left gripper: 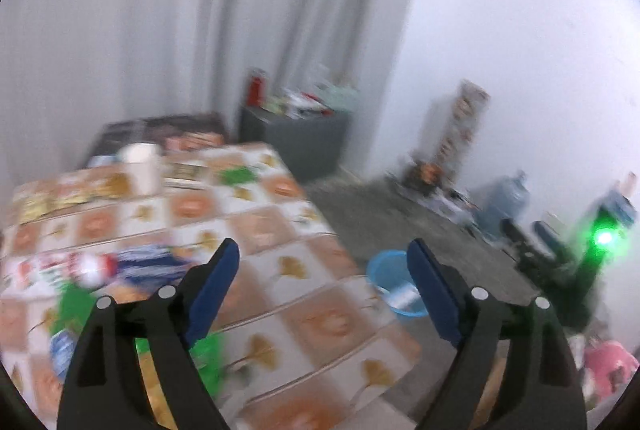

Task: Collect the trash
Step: 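Bring both open tools back over the table, then grasp the green chip bag with the right tool while the left tool reaches the red-green chip bag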

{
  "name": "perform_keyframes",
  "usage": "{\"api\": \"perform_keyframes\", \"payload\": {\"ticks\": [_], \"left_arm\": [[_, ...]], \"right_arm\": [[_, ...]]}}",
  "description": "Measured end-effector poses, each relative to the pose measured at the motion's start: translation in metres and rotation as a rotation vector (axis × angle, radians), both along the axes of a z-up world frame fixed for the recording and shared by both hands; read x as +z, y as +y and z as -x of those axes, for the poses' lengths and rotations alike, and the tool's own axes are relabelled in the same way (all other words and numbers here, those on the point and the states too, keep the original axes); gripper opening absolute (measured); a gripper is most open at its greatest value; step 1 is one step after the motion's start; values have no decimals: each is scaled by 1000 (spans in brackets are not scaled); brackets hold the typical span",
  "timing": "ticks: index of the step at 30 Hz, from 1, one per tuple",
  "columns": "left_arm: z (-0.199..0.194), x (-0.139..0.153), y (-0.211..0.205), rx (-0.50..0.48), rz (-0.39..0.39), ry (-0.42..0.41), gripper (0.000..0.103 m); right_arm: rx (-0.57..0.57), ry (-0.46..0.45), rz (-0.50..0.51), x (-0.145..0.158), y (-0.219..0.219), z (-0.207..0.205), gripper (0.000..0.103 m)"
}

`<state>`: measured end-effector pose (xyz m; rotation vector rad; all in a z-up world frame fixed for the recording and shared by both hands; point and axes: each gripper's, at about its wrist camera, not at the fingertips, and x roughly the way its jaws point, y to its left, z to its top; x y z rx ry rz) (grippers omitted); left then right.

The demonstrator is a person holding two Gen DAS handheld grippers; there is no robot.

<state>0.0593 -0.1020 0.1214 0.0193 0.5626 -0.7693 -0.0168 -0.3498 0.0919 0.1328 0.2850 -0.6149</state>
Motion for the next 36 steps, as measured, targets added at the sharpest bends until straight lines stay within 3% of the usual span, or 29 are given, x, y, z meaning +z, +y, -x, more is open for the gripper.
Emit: {"api": "perform_keyframes", "payload": {"ticks": [7, 12, 23, 31, 36], "left_arm": [[34, -16, 113, 246, 58, -9, 87], [51, -35, 161, 287, 78, 56, 90], [48, -65, 196, 333, 114, 126, 91], [44, -91, 213, 369, 129, 175, 91], [40, -106, 221, 374, 141, 219, 91]], "right_arm": [[201, 7, 3, -2, 41, -7, 95], [313, 15, -48, 2, 65, -20, 95], [516, 71, -223, 3, 113, -53, 95], [615, 141, -386, -8, 129, -83, 93], [641, 205, -436, -21, 144, -103, 89]]}}
